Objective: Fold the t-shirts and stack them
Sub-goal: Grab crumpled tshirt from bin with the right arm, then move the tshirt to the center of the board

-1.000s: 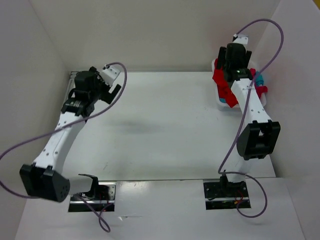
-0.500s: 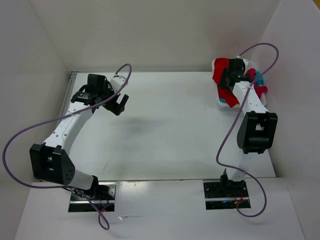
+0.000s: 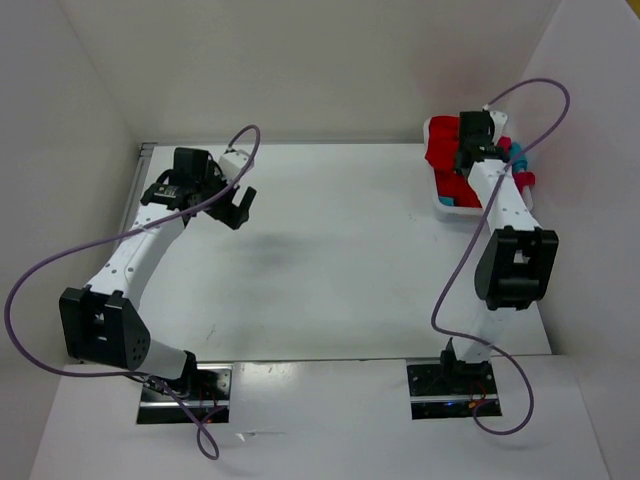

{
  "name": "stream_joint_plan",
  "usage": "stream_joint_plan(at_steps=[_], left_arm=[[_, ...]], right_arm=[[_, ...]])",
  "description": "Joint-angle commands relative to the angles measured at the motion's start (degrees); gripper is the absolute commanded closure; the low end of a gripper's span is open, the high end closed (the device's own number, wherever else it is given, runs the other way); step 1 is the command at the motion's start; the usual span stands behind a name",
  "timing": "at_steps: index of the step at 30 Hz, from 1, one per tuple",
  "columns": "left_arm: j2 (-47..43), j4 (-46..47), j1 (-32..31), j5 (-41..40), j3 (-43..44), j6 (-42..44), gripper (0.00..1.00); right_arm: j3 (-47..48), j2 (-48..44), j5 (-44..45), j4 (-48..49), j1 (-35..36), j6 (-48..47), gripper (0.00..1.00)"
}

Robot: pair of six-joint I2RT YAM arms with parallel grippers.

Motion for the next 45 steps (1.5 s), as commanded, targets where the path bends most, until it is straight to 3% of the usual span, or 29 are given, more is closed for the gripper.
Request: stream_joint_plan(at_steps=[1, 5, 10, 17, 20, 21, 22, 24, 26, 32, 40, 45], left_arm=[[-1.55, 1.88, 0.32, -0.20, 1.52, -1.98, 0.00], [-1.55, 3.90, 0.84, -3.89, 4.50, -4.00, 0.00], [-2.16, 4.43, 2.07, -6.71, 8.72, -4.53, 0.00], [-5.76, 3.90, 5.76, -7.24, 10.57, -3.92, 0.00], [-7.08, 3.90, 6.56, -7.24, 10.57, -4.44, 0.00], [-7.09, 3.90, 6.56, -7.24, 10.57, -3.92, 0.00], [-7.70, 3.90, 6.56, -6.46, 9.79, -2.61, 0.00], [-7.71, 2.15, 6.56, -5.84, 8.99, -1.20, 0.00], [-7.71, -1.17, 4.98, -5.83, 6.98, 1.87, 0.00], [-7.71, -11.99, -2.75, -8.30, -0.93, 12.68, 0.00], [-8.76, -11.48, -6.71, -2.78, -9.63, 10.50, 0.00], [-10.69, -11.49, -11.98, 0.76, -15.59, 11.64, 0.00]], right_arm=[[10.03, -13.84, 9.04, 6.59, 5.76, -5.16, 1.00], [17.25, -22.37, 4.94, 16.96, 13.32, -10.01, 1.00], [26.04, -24.84, -10.50, 16.64, 22.63, -8.45, 1.00], [26.32, -22.74, -33.98, 14.97, 22.65, 3.86, 1.00], [22.64, -22.21, -37.00, 12.59, 22.65, 5.36, 0.96], [19.32, -21.34, -37.01, 11.37, 22.65, 4.31, 0.79], [17.63, -20.72, -35.96, 7.35, 22.65, 3.35, 0.51], [11.76, -18.00, -33.76, 3.20, 22.13, 1.06, 0.13], [7.44, -16.50, -31.83, -0.59, 22.12, 0.52, 0.01], [-9.09, -21.76, -29.62, 2.13, 23.43, 3.42, 0.01], [-28.33, -18.87, -29.10, 1.59, 34.07, 12.37, 0.02], [-27.22, -11.24, -23.83, 5.20, 34.78, 13.44, 0.06]])
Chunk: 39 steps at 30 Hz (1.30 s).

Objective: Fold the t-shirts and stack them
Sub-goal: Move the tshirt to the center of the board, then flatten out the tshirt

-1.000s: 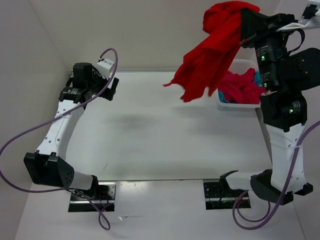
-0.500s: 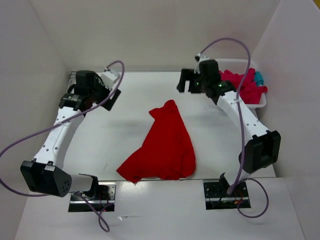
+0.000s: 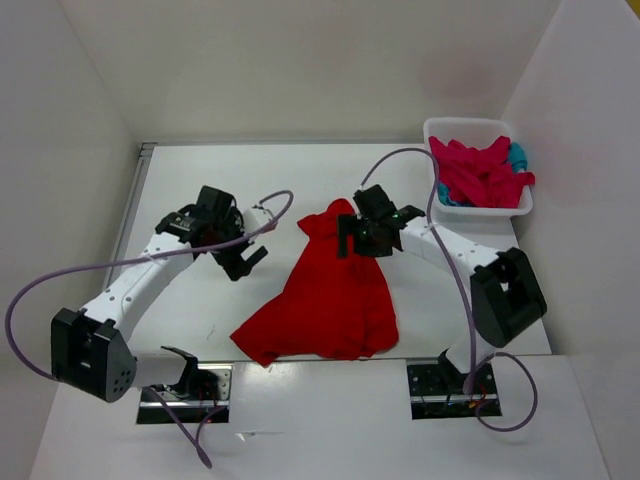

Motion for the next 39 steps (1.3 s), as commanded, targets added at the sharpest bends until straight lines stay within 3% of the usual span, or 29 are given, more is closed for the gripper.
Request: stream_joint_plan(at_steps=[1, 6, 9, 14, 19, 23, 24, 25, 26, 27, 28, 29, 30, 34, 39], left_arm=[[-2.82, 1.30, -4.38, 3.03, -5.42, 0.84, 0.00], [-2.30, 4.39, -11.76, -1.98, -14.66, 4.97, 0.00], [-1.77, 5.26, -15.54, -0.84, -17.30, 4.36, 0.00], [0.16, 12.36, -17.66, -5.23, -22.74, 3.39, 0.00], [2.44, 14.32, -21.77, -4.36, -24.16, 3.39, 0.15], [5.43, 14.32, -23.11, -3.13, -22.76, 4.80, 0.20], [5.44, 14.84, -23.11, -2.52, -22.75, 4.80, 0.24], [5.96, 14.85, -23.11, -1.99, -22.14, 4.80, 0.37], [6.66, 16.76, -23.11, -1.46, -21.44, 3.67, 0.76], [7.19, 17.56, -23.11, -0.59, -21.44, 0.43, 0.92], [7.19, 17.57, -23.11, -0.58, -21.44, 0.40, 1.00], [7.89, 17.57, -23.11, -0.06, -20.91, 0.40, 1.00], [7.90, 17.57, -23.11, -1.18, -20.91, 0.40, 1.00], [7.90, 19.94, -18.12, -11.36, -18.46, 0.92, 1.00], [10.78, 22.48, -0.89, -21.84, -8.10, 10.66, 1.00]], right_arm=[[3.64, 4.23, 5.79, 4.35, -0.15, 2.62, 0.06], [14.80, 13.62, 10.10, 5.32, -0.15, -0.70, 0.06], [23.16, 22.06, 12.12, 4.79, -0.15, -1.24, 0.05], [31.34, 30.85, 14.58, 4.79, -0.15, -1.77, 0.05], [37.66, 36.92, 15.12, 3.30, -0.15, -2.30, 0.04], [38.20, 38.34, 15.21, 2.77, -0.68, -1.25, 0.06], [37.07, 38.34, 15.20, 2.77, -1.20, -1.24, 0.09], [36.45, 37.73, 14.42, 2.77, -1.73, -1.24, 0.22], [35.66, 37.12, 13.89, 2.77, -1.73, -1.24, 0.33], [33.65, 36.33, 13.89, 2.77, -2.43, -1.24, 0.47], [32.24, 34.14, 13.28, 2.16, -3.48, -1.24, 0.62], [30.66, 32.56, 13.27, 2.15, -4.01, -1.24, 0.87], [26.82, 28.62, 13.27, 1.55, -4.63, -0.55, 0.97], [15.55, 14.58, 9.16, 0.40, -9.19, 1.22, 1.00], [6.39, 0.74, -1.82, 0.22, -12.72, 1.92, 1.00]])
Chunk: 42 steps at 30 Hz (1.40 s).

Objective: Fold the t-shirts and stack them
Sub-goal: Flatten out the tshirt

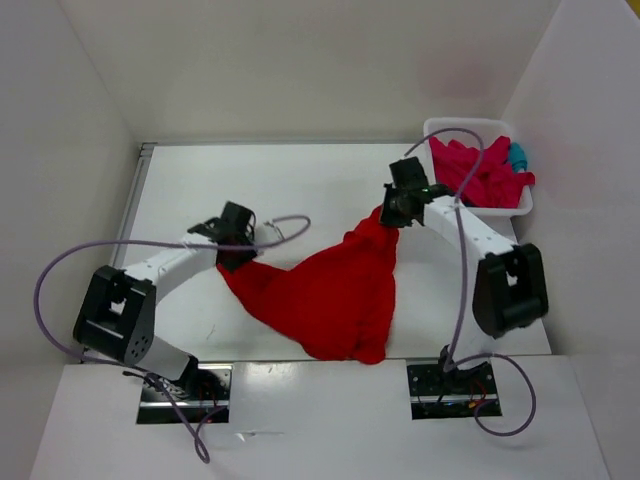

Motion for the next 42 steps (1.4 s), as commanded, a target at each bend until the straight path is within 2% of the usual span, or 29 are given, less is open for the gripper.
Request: stream_joint_plan(at_steps=[1, 2, 6, 8, 10, 11, 12, 13, 14, 15, 16, 17, 19, 21, 22, 25, 27, 29, 33, 36, 42], left_arm=[[2.38, 5.60, 9.04, -10.04, 11.46, 7.20, 1.00], [3.34, 6.65, 10.89, -11.18, 13.77, 8.52, 1.00], [8.96, 11.14, 18.62, -14.27, 26.07, 11.35, 1.00], [9.77, 13.24, 20.04, -14.79, 30.13, 12.31, 1.00], [10.47, 17.72, 20.05, -15.76, 30.14, 15.81, 1.00], [11.17, 18.43, 20.05, -15.76, 30.14, 16.53, 0.99], [11.79, 19.04, 20.05, -15.76, 30.14, 16.53, 0.94], [11.79, 19.05, 20.66, -15.76, 30.14, 17.49, 0.83], [14.58, 15.48, 20.66, -15.76, 30.14, 17.50, 0.34], [16.17, 13.88, 21.45, -15.76, 31.45, 16.89, 0.24], [17.84, 12.12, 22.93, -17.59, 32.68, 15.67, 0.19], [19.07, 10.37, 23.99, -17.61, 35.30, 12.70, 0.17], [17.79, 5.79, 25.84, -14.20, 36.03, 11.79, 0.12], [10.50, 5.78, 25.85, -9.10, 31.76, 13.18, 0.10], [5.60, 5.78, 23.15, -9.08, 30.07, 15.54, 0.10], [0.82, 0.88, 16.99, -9.08, 26.11, 16.88, 0.10], [-1.30, -4.14, 10.40, -9.61, 23.22, 16.89, 0.13], [-2.53, -3.11, 5.05, -11.52, 15.23, 16.89, 0.15], [0.52, 4.52, 0.28, -13.65, 7.39, 16.36, 0.15], [6.75, 8.75, -0.25, -16.02, 8.60, 15.13, 0.15], [12.66, 12.98, 2.21, -13.92, 13.53, 12.23, 0.19]], right_arm=[[-2.07, -10.33, -10.12, 0.79, -0.80, 1.13, 1.00], [-2.77, -10.96, -14.14, 1.40, -0.81, 0.53, 1.00], [-2.25, -10.97, -19.53, 3.42, -2.47, 1.30, 1.00], [-3.47, -10.97, -26.26, 8.24, -4.31, 3.76, 0.97], [-3.48, -9.39, -29.90, 12.20, -4.85, 7.09, 0.95], [-3.48, -7.21, -30.61, 12.22, -4.85, 7.11, 0.92], [-3.48, -5.97, -30.62, 12.22, -4.85, 7.72, 0.72], [-2.96, -4.74, -30.62, 11.61, -4.85, 7.73, 0.56], [-2.95, -3.07, -30.62, 11.60, -4.85, 7.73, 0.47], [-2.95, -3.06, -29.49, 10.99, -4.85, 7.12, 0.37], [-3.47, -3.06, -28.87, 10.99, -4.85, 7.11, 0.20], [-3.48, -3.06, -28.17, 10.20, -4.85, 5.72, 0.10], [-3.48, -5.94, -24.39, 9.06, -4.85, 4.13, 0.09], [-2.87, -8.92, -21.14, 7.57, -4.85, 1.93, 0.09], [-2.86, -9.55, -18.26, 6.25, -4.85, 0.79, 0.09], [-1.19, -10.17, -11.83, 4.93, -3.63, -0.62, 0.10], [0.12, -8.52, -9.80, 4.92, -3.10, -1.24, 0.12], [1.44, -6.32, -9.79, 4.92, -1.26, -1.24, 0.16], [6.45, -0.52, -3.83, 0.72, 3.92, -1.77, 0.17], [7.07, 0.89, 0.93, -0.35, 7.45, -0.37, 0.17], [5.75, 1.95, -1.52, 1.32, 7.98, 3.51, 0.17]])
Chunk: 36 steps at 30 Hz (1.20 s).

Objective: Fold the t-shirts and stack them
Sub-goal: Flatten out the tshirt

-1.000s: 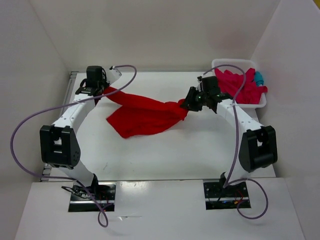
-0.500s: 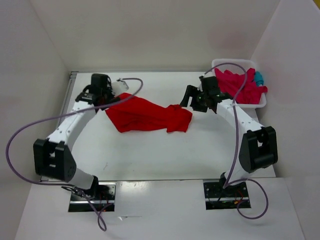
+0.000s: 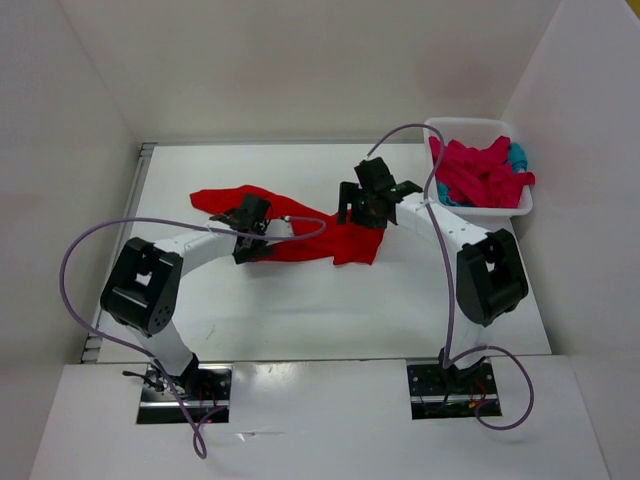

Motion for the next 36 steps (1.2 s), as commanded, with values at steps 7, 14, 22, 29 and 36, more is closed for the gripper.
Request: stream_joint_plan(at_steps=[7, 14, 22, 29, 36], left_arm=[[1.42, 5.21, 1.42, 4.97, 4.55, -0.67, 0.34], [-4.02, -10.69, 3.62, 18.42, 10.78, 3.29, 0.33], [-1.75, -10.44, 4.50, 18.44, 9.22, 4.08, 0.33], [0.27, -8.70, 4.50, 17.91, 5.70, 6.10, 0.33], [3.80, -6.31, 4.50, 15.98, 8.24, 1.98, 0.63]], right_arm=[[-0.79, 1.06, -0.95, 1.08, 0.40, 3.47, 0.17], [-0.27, 0.54, -2.36, 0.56, 0.40, 2.94, 0.17], [-1.50, 0.01, -3.50, 1.17, 0.40, 2.94, 0.17], [-2.64, -1.04, -2.88, 1.17, 0.40, 3.47, 0.17], [-3.25, -1.04, -3.41, 1.17, 1.01, 3.47, 0.18]])
